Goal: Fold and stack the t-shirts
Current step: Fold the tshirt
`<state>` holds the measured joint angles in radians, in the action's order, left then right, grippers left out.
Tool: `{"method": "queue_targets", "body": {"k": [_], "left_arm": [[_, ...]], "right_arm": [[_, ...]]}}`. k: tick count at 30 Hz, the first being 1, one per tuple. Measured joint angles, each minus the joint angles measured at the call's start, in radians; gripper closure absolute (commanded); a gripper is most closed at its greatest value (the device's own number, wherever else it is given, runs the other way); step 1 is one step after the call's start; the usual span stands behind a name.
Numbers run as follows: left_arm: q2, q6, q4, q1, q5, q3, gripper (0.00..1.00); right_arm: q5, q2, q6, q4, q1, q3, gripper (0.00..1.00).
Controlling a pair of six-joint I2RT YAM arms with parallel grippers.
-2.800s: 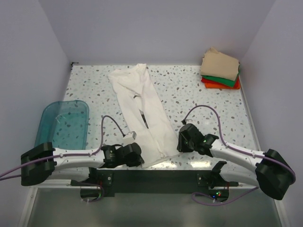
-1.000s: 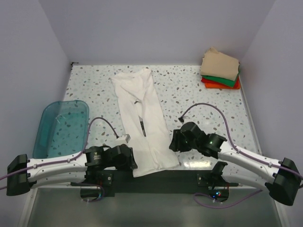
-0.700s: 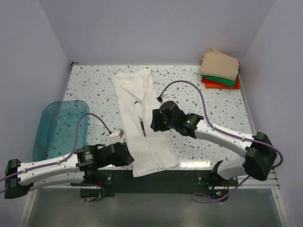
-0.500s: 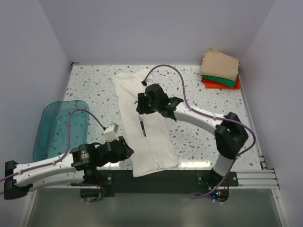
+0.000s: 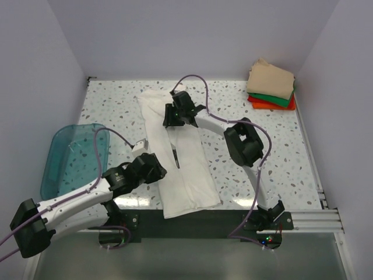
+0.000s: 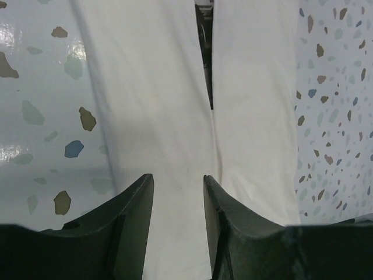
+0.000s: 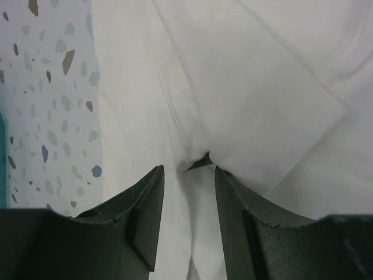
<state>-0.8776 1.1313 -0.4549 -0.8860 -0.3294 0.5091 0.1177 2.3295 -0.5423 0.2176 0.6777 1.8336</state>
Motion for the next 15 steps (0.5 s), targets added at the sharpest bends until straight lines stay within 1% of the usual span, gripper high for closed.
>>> {"method": "queue_targets", "body": {"k": [4,8,11,15], "left_arm": [[-0.04,-0.018,0.068,0.054,0.08,-0.051,0.58],[-0.06,-0.024,0.11,0.074,0.139,-0.086,0.6],[-0.073,-0.025,0.135,0.074,0.168,-0.095,0.6],[-0.077,-0.025,0.154,0.074,0.194,-0.099,0.6]], "right_arm": [[0.018,0.039,-0.026,0.005,-0.006,0.061,0.56],[0.038,0.047,-0.053,0.003,-0.006,0.078,0.58],[0.045,0.051,-0.07,0.004,-0.005,0.079,0.58],[0.047,0.051,-0.087,-0.011,-0.005,0.035,0.58]]}}
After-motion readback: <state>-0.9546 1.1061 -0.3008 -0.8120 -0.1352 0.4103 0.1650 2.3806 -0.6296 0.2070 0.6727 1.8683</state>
